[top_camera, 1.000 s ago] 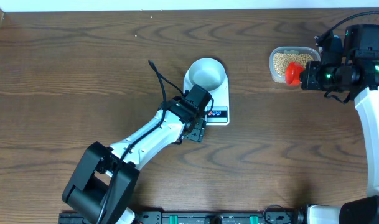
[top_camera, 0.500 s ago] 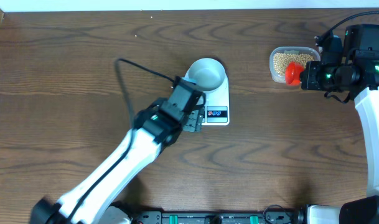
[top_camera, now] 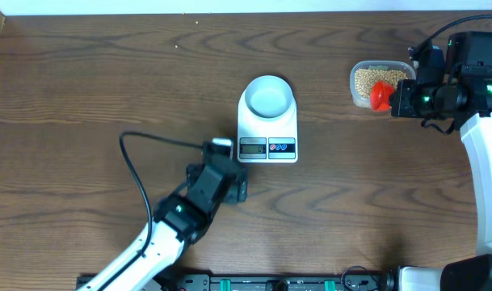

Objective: Scoop item into bowl and weigh 50g on scale

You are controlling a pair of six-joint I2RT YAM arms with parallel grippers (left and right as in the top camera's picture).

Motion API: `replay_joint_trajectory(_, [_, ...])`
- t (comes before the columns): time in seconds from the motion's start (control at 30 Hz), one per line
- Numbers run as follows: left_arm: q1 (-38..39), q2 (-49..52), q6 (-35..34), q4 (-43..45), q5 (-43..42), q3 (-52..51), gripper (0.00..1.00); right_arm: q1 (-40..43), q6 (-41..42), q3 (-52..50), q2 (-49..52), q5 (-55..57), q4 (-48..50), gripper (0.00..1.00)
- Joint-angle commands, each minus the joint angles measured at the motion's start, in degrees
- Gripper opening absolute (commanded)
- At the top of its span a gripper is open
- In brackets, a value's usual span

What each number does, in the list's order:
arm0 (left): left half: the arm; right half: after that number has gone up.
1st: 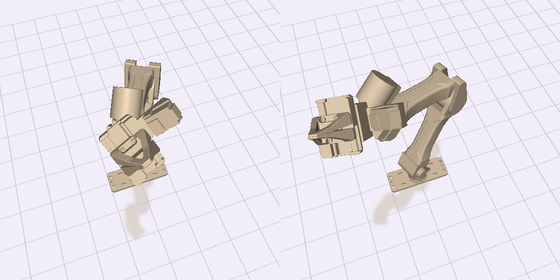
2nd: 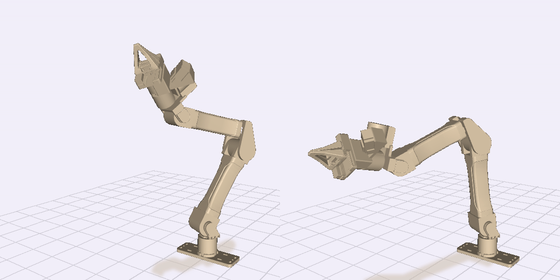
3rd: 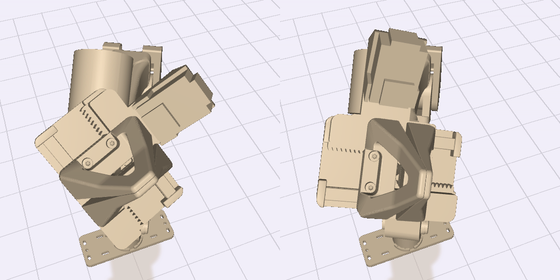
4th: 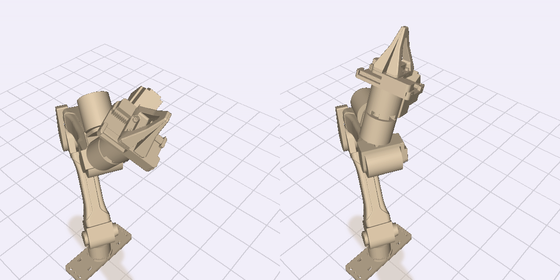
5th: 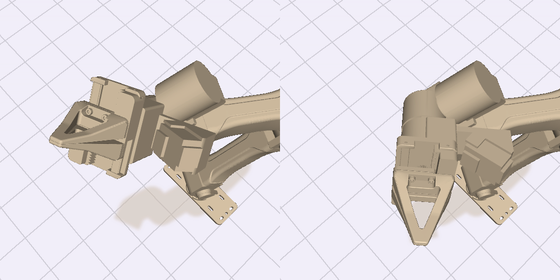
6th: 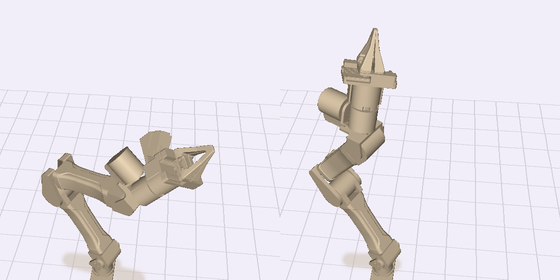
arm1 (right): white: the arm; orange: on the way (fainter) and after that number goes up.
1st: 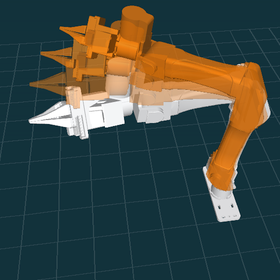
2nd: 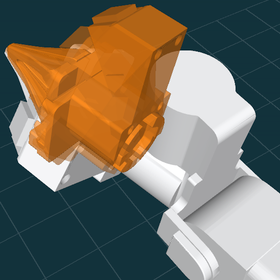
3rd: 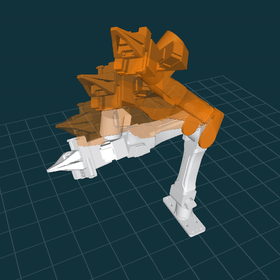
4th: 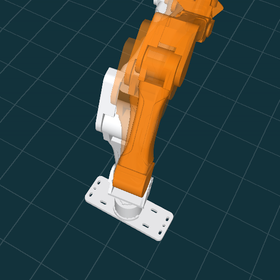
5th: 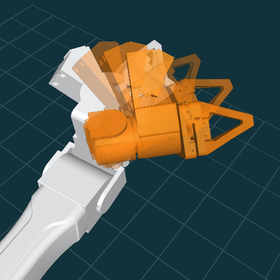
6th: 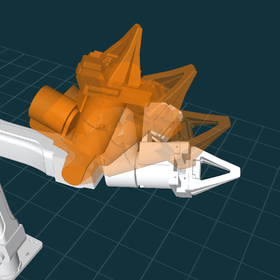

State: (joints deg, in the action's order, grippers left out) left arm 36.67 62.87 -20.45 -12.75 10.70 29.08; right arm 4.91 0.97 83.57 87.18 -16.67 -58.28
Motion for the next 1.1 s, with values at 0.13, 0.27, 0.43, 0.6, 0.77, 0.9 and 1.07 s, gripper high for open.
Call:
replay_joint_trajectory(0.13, [0.13,-1.09,11.21,5.2,0.59,-6.32,0.88,-0.09,-0.63,0.94,0.11,-0.15,-0.02,0.01])
replay_joint_trajectory(0.27, [0.13,-1.09,13.44,9.99,-2.62,-6.32,0.87,-0.09,-0.63,0.9,0.11,-0.15,0.15,0.01])
replay_joint_trajectory(0.43, [0.13,-1.11,13.38,13.94,-6.21,-5.9,0.87,-0.09,-0.68,0.9,0.11,-0.13,0.13,0.01])
replay_joint_trajectory(0.6, [0.13,-1.18,13.46,13.99,-8.46,-5.33,0.88,-0.07,-0.68,0.9,0.11,-0.13,0.26,0.01])
replay_joint_trajectory(0.77, [0.13,-1.27,13.6,13.64,-9.86,-3.26,0.88,-0.07,-0.68,0.9,0.11,-0.13,0.22,0.01])
replay_joint_trajectory(0.9, [0.13,-1.27,13.62,10.64,-9.86,-2.58,0.87,-0.07,-0.87,0.9,0.11,-0.13,0.22,0.01])
replay_joint_trajectory(1.07, [0.13,-1.36,13.62,9.75,-9.86,-1.81,0.88,-0.07,-0.85,0.9,0.11,0.04,0.24,0.01])
